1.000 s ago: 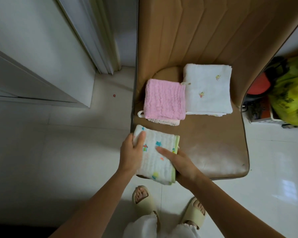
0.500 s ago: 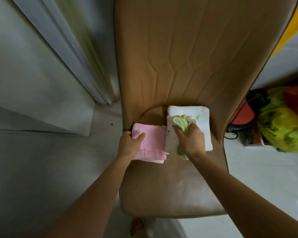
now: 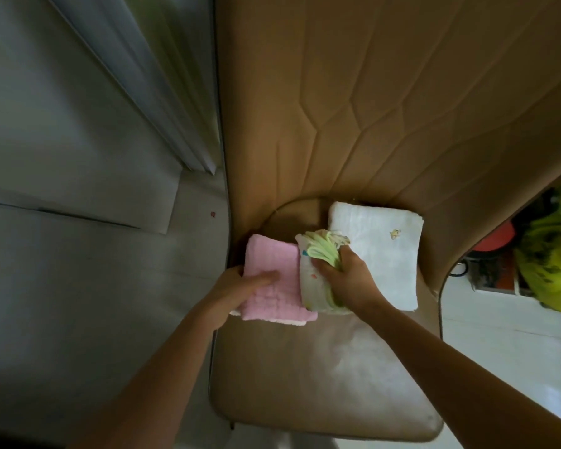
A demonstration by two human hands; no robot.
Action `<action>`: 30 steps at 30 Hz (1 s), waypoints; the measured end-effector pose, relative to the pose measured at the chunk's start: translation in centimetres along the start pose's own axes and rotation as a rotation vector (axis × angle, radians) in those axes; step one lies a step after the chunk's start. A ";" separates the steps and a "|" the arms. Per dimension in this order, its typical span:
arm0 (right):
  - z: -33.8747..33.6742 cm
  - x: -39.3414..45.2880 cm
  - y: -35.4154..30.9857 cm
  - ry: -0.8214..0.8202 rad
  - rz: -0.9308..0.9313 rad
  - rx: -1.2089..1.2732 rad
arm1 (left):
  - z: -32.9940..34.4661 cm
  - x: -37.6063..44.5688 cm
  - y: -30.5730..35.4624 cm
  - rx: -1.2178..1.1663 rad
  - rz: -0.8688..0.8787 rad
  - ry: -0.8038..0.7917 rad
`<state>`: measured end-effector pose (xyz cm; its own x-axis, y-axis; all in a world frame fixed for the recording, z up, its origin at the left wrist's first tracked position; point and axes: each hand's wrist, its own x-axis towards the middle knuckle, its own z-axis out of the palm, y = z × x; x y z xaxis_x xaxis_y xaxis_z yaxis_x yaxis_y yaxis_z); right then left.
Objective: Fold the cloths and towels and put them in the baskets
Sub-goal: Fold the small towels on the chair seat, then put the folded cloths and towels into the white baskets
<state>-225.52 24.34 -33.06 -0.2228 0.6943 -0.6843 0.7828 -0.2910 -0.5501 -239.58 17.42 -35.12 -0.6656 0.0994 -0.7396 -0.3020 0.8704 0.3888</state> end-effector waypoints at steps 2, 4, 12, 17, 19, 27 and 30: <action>0.1 -0.4 0.2 0.017 -0.001 0.025 | -1.6 1.6 -0.7 0.069 0.047 -0.431; 0.1 -1.0 0.2 0.036 -0.007 0.042 | -3.4 1.3 -1.1 0.072 0.069 -0.562; -4.0 -7.7 -0.6 0.041 0.135 0.255 | -7.9 -6.5 0.1 0.397 0.616 -0.136; -8.2 -17.9 -1.0 0.129 0.131 0.498 | -11.8 -16.1 1.8 0.720 1.020 -0.021; -9.9 -22.4 -0.4 0.203 0.128 0.539 | -12.5 -20.1 2.0 0.744 1.167 -0.009; -19.7 -38.9 7.5 0.505 0.091 0.260 | -9.2 -37.6 1.0 1.005 1.632 -0.164; -23.7 -43.9 12.2 0.602 0.089 0.201 | -6.0 -44.0 -0.3 1.046 1.744 -0.241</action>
<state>-192.44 5.90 1.67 0.2488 0.8930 -0.3751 0.6458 -0.4416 -0.6228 -214.31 9.91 0.55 0.3547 0.9308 -0.0882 0.9045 -0.3177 0.2846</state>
